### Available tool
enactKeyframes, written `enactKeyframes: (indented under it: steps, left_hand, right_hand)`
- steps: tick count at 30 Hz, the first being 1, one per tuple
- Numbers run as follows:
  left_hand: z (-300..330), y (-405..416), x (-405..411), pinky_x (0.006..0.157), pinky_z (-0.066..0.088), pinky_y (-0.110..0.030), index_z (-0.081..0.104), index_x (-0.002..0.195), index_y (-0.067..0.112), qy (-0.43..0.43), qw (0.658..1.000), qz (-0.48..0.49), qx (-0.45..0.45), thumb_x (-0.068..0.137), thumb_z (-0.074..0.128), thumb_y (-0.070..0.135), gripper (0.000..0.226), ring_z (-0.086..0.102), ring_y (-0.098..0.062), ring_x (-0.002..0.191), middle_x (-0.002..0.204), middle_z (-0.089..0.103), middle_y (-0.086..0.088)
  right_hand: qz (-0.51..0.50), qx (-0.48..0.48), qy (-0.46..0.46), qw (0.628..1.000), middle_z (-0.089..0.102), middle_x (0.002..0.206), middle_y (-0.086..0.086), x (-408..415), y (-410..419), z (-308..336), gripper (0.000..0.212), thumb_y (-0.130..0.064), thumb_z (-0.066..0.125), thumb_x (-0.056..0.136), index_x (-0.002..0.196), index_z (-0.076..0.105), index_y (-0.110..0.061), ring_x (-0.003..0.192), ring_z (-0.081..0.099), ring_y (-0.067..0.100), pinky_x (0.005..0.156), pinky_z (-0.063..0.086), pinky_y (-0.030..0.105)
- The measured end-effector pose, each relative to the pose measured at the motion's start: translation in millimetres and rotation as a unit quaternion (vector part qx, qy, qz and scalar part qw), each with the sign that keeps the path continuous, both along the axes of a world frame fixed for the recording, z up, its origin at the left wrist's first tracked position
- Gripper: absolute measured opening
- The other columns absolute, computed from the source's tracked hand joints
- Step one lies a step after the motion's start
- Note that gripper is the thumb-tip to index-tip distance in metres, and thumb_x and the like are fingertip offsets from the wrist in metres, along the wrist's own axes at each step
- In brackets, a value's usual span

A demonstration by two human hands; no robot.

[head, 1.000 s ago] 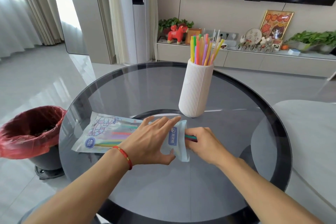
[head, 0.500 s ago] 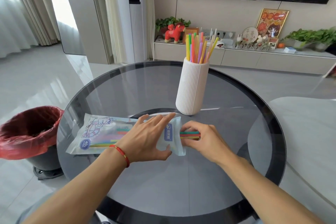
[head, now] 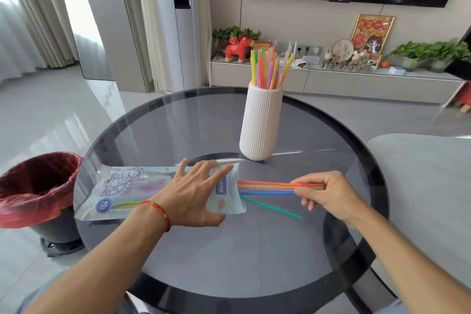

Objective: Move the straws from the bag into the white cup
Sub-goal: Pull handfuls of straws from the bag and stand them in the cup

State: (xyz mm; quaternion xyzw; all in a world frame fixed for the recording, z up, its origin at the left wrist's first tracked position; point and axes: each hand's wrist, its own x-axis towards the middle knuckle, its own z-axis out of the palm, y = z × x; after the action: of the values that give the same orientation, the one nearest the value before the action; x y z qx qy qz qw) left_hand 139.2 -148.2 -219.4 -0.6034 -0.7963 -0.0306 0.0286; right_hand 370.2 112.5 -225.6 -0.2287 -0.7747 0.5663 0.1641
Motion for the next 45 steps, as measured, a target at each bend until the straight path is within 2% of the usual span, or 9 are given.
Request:
enactKeyframes:
  steps: [8,12,16,22,26,30,36,40,45]
  left_hand:
    - [3.7,54.5,50.5,0.123,0.015,-0.054,0.031,0.153,0.019,0.043,0.997,-0.065,-0.011,0.097,0.042,0.054,0.067,0.039,-0.021,0.138,0.144,0.046,-0.001]
    - [2.4,76.9,59.6,0.102,0.034,-0.037,0.054,0.125,0.019,0.082,0.995,-0.056,-0.008,0.103,0.037,0.036,0.032,0.05,-0.026,0.109,0.117,0.054,-0.003]
    - [-0.2,83.9,69.4,0.085,0.042,-0.039,0.049,0.11,0.015,0.102,0.992,-0.068,-0.006,0.105,0.035,0.02,0.015,0.049,-0.025,0.092,0.106,0.055,-0.005]
    - [17.5,96.5,76.9,0.082,0.043,-0.041,0.04,0.096,0.017,0.025,0.997,-0.035,0.058,0.105,0.033,0.015,0.012,0.04,-0.024,0.077,0.086,0.047,0.0]
    - [30.8,106.9,80.9,0.076,0.039,-0.039,0.043,0.101,0.014,0.019,0.997,-0.046,0.066,0.109,0.028,0.021,0.018,0.037,-0.024,0.072,0.081,0.041,0.003]
    - [27.2,106.3,90.7,0.082,0.04,-0.04,0.048,0.105,0.012,0.01,0.994,-0.072,0.076,0.098,0.033,0.01,0.016,0.045,-0.025,0.08,0.091,0.051,-0.003]
    - [2.9,85.2,82.5,0.12,0.02,-0.053,0.046,0.131,0.017,0.03,0.996,-0.03,0.084,0.103,0.04,0.045,0.04,0.039,-0.022,0.133,0.138,0.047,0.0]
    - [-8.4,58.8,60.7,0.124,0.007,-0.059,0.021,0.156,0.025,0.011,0.999,0.014,0.034,0.097,0.038,0.064,0.073,0.011,-0.023,0.154,0.164,0.019,0.003]
    - [-16.9,36.5,46.9,0.125,0.013,-0.055,0.028,0.154,0.023,0.005,0.997,0.02,0.078,0.097,0.02,0.067,0.072,0.021,-0.02,0.151,0.158,0.03,0.004]
  right_hand:
    - [0.02,0.087,-0.06,0.994,0.081,0.087,-0.007,-1.0,-12.6,-0.9,0.028,-0.023,0.09,0.081,0.108,0.082,-0.027,0.074,0.072,0.007,0.069,0.058,0.024]
    - [0.05,0.268,-0.128,0.953,0.066,0.103,-0.011,-2.9,-22.3,0.2,0.043,-0.04,0.09,0.077,0.117,0.075,-0.034,0.093,0.065,0.005,0.077,0.048,0.018]
    - [0.065,0.315,-0.134,0.937,0.062,0.093,-0.008,-3.8,-18.9,0.8,0.017,-0.028,0.081,0.088,0.104,0.075,-0.032,0.084,0.06,0.012,0.069,0.042,0.023]
    - [-0.122,0.065,-0.095,0.986,0.07,0.096,-0.003,24.1,18.0,20.3,0.043,-0.023,0.088,0.082,0.118,0.065,-0.025,0.069,0.065,0.012,0.055,0.045,0.027]
    - [0.011,-0.208,-0.11,0.972,0.068,0.081,0.003,28.2,-7.2,25.0,0.061,-0.04,0.09,0.075,0.125,0.068,-0.013,0.058,0.055,0.014,0.044,0.035,0.024]
    - [-0.056,-0.305,-0.016,0.95,0.056,0.072,-0.001,-12.6,-59.9,19.6,0.039,-0.062,0.07,0.091,0.091,0.07,-0.023,0.058,0.044,0.013,0.044,0.026,0.024]
    - [-0.276,-0.243,0.108,0.924,0.059,0.05,-0.001,-41.5,-68.7,12.0,0.039,-0.026,0.049,0.099,0.079,0.079,-0.011,0.035,0.044,0.005,0.033,0.031,0.018]
    - [-0.299,-0.115,0.144,0.936,0.05,0.043,0.004,-22.9,-33.5,36.5,0.036,-0.02,0.048,0.093,0.069,0.072,-0.008,0.03,0.039,0.011,0.031,0.029,0.02]
    - [-0.272,0.066,0.138,0.95,0.059,0.046,0.0,4.3,-4.3,82.6,0.036,-0.027,0.054,0.092,0.064,0.073,-0.014,0.038,0.053,0.011,0.036,0.042,0.021]
